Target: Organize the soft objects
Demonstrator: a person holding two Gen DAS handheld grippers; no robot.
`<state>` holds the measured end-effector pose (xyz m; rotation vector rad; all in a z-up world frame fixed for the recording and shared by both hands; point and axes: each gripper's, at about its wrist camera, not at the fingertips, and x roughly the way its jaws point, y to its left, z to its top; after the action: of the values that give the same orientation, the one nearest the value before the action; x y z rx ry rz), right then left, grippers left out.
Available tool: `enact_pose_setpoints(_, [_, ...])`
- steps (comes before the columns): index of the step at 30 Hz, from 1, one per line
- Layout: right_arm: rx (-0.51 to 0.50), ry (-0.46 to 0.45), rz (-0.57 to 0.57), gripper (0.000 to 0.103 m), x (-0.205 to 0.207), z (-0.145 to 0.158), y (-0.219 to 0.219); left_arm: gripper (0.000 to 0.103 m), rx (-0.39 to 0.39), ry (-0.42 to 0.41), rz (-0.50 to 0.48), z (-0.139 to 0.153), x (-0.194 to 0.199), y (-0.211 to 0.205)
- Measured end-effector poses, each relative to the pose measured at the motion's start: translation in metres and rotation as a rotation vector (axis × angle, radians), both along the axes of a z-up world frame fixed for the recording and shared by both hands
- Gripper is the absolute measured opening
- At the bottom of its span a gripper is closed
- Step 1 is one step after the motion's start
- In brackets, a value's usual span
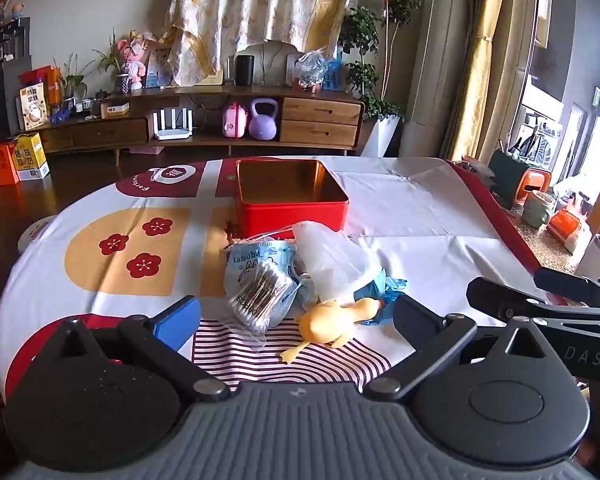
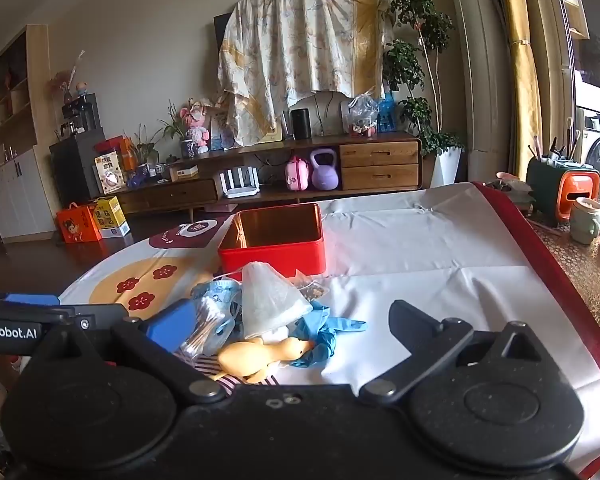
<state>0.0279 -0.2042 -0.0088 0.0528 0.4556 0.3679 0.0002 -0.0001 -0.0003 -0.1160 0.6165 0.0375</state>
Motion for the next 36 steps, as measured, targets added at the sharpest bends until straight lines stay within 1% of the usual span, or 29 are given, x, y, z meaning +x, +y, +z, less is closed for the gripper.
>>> enact_pose_setpoints(1, [-0.001, 0.000, 0.000, 0.103, 0.000, 0.000, 0.000, 0.103, 0.003, -0.014, 0.002, 0.000, -0.001, 0.000])
enact_pose_setpoints(5, [0.004, 0.005, 0.006, 0.103, -0.001, 0.001, -0.001, 0.103, 0.003, -0.011, 0.005, 0.001, -0.005, -0.001])
enact_pose_setpoints(10, [-0.014, 0.002, -0.003, 0.103, -0.001, 0.000, 0.003, 0.103, 0.013, -0.021, 0.009, 0.006, -0.007, 0.001])
enact_pose_setpoints(12, [-0.013, 0.001, -0.007, 0.103, -0.001, 0.000, 0.003, 0.103, 0.008, -0.021, 0.004, 0.009, -0.010, 0.001])
enact_pose_setpoints(14, [-0.017, 0.005, -0.014, 0.103, -0.001, 0.003, 0.003, 0.103, -0.001, -0.019, -0.003, 0.005, -0.008, 0.002])
enact_pose_setpoints(18, [-0.021, 0.002, -0.012, 0.103, 0.000, 0.002, 0.003, 0.103, -0.014, -0.038, -0.027, 0.007, -0.012, 0.001])
enact_pose_setpoints(21, [-0.017, -0.001, -0.009, 0.103, 0.002, 0.003, 0.001, 0.103, 0.006, -0.044, -0.008, 0.008, -0.012, 0.000])
enact_pose_setpoints(36, [-0.008, -0.004, 0.021, 0.103, -0.008, 0.009, 0.003, 0.103, 0.014, -0.034, 0.012, 0.007, -0.011, 0.005])
